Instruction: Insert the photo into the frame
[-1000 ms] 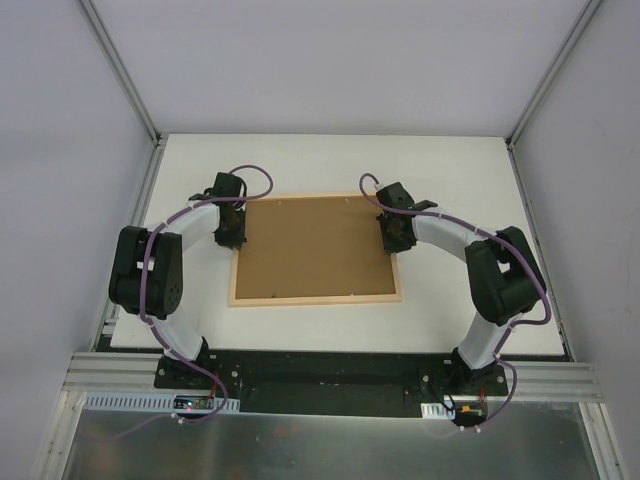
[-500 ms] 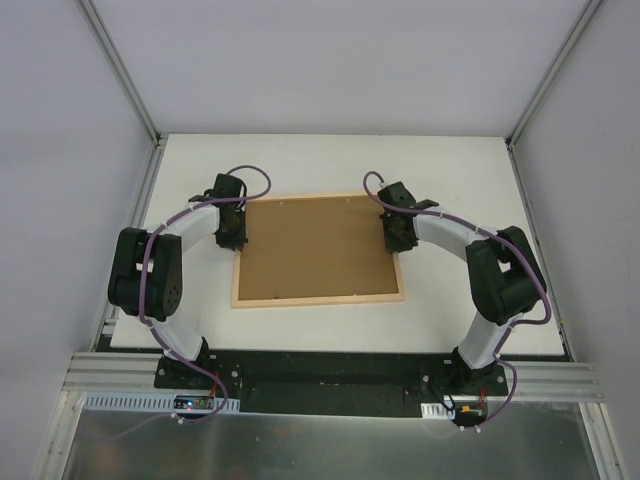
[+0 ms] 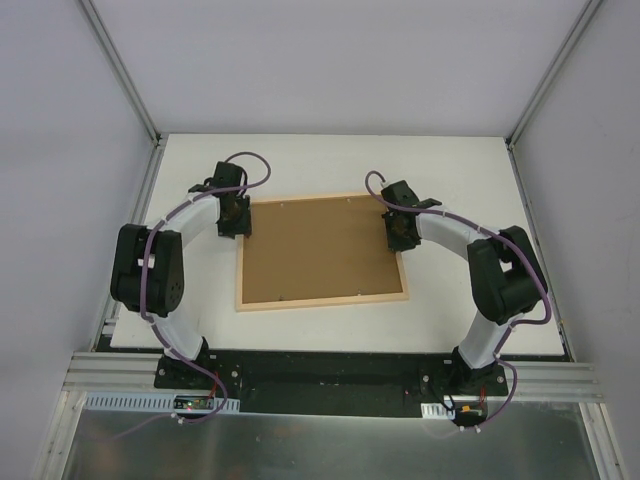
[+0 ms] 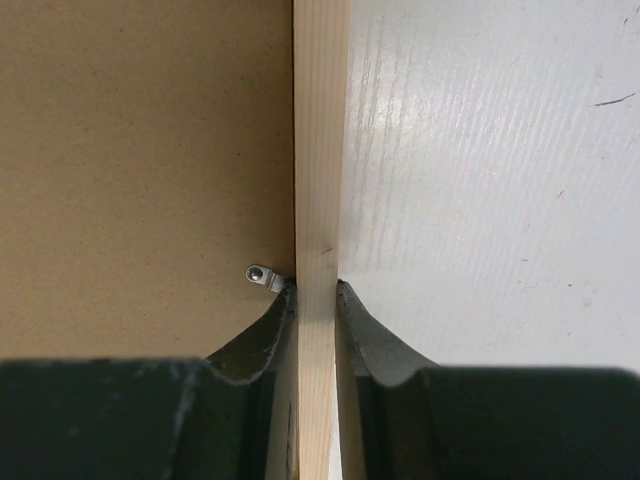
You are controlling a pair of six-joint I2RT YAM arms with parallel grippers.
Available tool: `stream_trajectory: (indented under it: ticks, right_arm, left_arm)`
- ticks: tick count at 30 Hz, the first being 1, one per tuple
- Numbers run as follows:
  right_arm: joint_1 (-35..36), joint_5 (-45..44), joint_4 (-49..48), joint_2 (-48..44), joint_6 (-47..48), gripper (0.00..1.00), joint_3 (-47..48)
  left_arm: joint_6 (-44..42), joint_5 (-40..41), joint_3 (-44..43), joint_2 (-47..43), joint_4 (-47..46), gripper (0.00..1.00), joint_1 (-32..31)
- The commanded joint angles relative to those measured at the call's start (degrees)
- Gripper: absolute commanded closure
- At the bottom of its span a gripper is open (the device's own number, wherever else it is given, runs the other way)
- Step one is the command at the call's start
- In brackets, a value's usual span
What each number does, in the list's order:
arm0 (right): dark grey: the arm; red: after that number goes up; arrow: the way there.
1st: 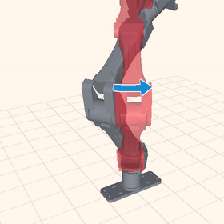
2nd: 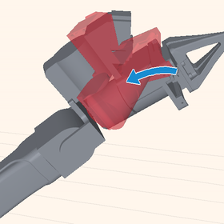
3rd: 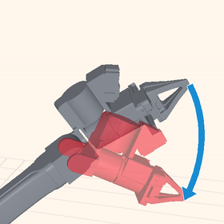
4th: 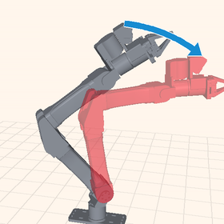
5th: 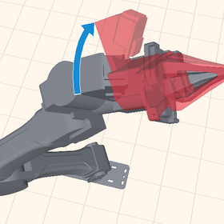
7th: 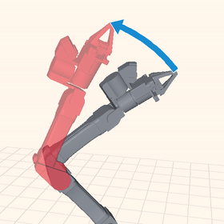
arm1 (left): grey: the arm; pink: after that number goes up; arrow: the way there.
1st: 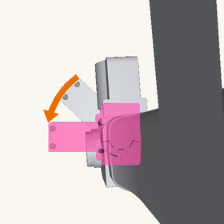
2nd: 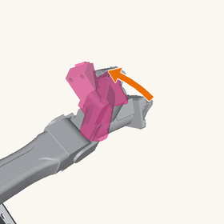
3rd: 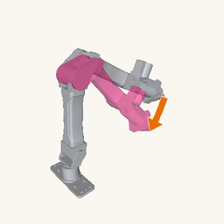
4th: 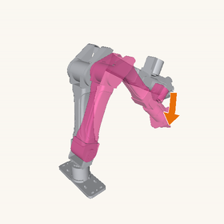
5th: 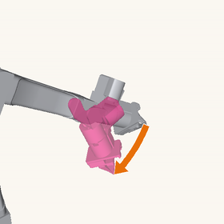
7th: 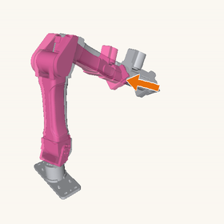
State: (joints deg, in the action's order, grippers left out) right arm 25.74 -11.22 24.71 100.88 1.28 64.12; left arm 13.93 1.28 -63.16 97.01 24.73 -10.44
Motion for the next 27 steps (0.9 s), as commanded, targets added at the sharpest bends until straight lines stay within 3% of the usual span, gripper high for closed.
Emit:
stream_trajectory:
  ticks: [1,6,27]
  right_arm:
    - [-0.95,-1.0,0.87,-0.07,2.15,1.0,0.13]
    - [-1.83,-0.47,0.52,-0.6,2.41,1.0,-0.57]
    - [-2.88,0.59,0.78,-0.6,2.67,1.0,-0.13]
  left_arm:
    - [-3.82,1.53,-6.36,3.96,0.23,0.62,0.68]
    - [-4.62,1.01,-8.21,6.35,0.58,0.66,0.77]
    - [-5.32,-1.19,-8.65,9.86,1.64,0.64,1.38]
